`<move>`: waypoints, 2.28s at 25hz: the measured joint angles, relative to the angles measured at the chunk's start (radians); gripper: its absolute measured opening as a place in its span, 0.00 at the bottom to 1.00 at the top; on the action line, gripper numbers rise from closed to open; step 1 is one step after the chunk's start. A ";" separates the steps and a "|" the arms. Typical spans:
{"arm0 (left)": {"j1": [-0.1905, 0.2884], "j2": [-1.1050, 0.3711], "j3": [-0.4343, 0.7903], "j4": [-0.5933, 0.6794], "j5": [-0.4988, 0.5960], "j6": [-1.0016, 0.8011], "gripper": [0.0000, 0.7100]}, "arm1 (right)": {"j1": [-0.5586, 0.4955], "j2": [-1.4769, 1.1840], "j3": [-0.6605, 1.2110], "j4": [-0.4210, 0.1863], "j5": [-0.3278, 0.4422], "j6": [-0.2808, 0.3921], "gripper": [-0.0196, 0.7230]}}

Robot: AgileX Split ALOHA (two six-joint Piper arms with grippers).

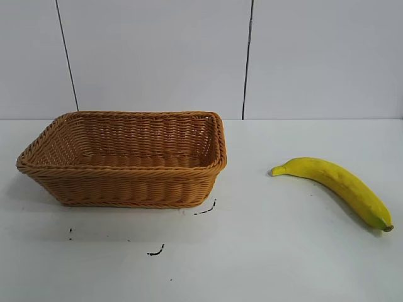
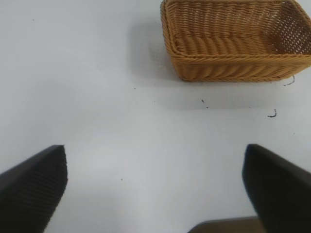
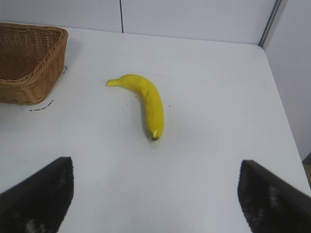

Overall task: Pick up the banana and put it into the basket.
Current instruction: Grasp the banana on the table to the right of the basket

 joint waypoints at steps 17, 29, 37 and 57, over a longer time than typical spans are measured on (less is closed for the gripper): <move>0.000 0.000 0.000 0.001 0.000 0.000 0.98 | 0.000 0.975 -0.573 0.024 -0.019 -0.312 0.91; 0.000 0.000 0.000 0.001 0.000 0.000 0.98 | 0.000 1.145 -0.629 0.094 -0.072 -0.449 0.91; 0.000 0.000 0.000 0.001 0.000 0.000 0.98 | 0.000 1.247 -0.629 0.123 -0.082 -0.444 0.91; 0.000 0.000 0.000 0.001 0.000 0.000 0.98 | 0.031 1.421 -0.629 0.025 -0.163 -0.347 0.89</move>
